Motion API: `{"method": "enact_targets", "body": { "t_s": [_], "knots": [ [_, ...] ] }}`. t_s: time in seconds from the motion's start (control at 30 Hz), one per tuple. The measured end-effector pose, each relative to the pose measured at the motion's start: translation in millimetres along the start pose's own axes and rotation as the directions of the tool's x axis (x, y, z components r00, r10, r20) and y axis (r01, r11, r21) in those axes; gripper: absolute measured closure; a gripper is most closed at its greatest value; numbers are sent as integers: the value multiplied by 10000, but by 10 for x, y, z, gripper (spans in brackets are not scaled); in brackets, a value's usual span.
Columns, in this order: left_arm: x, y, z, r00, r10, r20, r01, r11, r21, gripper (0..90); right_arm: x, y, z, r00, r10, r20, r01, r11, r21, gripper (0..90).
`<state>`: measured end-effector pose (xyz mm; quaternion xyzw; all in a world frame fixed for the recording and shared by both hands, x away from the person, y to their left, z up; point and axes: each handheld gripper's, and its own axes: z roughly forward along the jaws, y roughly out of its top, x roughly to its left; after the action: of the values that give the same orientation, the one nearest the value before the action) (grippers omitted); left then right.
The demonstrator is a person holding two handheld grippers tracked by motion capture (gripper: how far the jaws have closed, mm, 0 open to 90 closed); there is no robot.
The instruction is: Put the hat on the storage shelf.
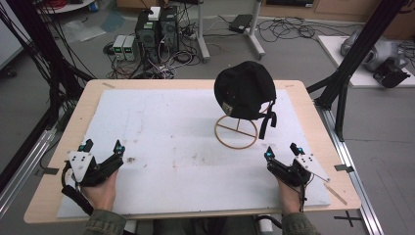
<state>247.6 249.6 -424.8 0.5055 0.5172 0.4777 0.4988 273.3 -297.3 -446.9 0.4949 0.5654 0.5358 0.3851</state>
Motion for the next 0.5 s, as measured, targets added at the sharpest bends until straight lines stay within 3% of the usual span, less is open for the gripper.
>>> {"method": "enact_targets", "body": {
  "t_s": [0.27, 0.5],
  "knots": [
    [63, -64, -31, 9997, -244, -92, 243, 9997, -93, 139, -12, -7, 0, 9999, 110, 15, -110, 9999, -5, 113],
    [97, -129, -1, 9995, -288, 156, 282, 9989, 362, 138, -23, -11, -1, 9996, 296, 12, -296, 9995, 99, 114]
  ]
}}
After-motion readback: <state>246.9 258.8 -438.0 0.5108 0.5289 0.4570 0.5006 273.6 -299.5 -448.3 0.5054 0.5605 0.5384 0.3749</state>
